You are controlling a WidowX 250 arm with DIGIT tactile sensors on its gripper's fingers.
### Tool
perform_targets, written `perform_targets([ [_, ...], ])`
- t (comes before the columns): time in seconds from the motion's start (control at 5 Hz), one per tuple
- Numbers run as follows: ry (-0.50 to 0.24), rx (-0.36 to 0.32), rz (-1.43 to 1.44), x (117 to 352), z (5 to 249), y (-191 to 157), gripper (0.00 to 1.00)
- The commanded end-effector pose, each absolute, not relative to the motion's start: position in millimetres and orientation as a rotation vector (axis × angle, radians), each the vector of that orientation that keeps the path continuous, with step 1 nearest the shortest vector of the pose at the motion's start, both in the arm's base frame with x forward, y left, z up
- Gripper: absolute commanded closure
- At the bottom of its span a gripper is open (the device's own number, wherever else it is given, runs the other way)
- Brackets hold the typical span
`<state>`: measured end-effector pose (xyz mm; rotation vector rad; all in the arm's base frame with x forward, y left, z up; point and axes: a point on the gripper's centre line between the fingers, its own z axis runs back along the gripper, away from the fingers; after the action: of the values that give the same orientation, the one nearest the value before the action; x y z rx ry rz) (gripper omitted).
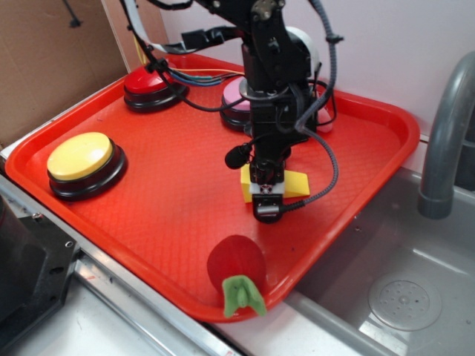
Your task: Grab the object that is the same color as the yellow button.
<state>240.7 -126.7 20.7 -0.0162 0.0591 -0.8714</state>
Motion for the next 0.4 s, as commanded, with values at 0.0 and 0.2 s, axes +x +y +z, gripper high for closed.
perform_targets([
  [0.0,-0.025,-0.08,-0.746,265.8,99.7,-113.7,1.0],
  [0.2,-0.071,-0.059,-0.634,271.8,137.6,-80.8,1.0],
])
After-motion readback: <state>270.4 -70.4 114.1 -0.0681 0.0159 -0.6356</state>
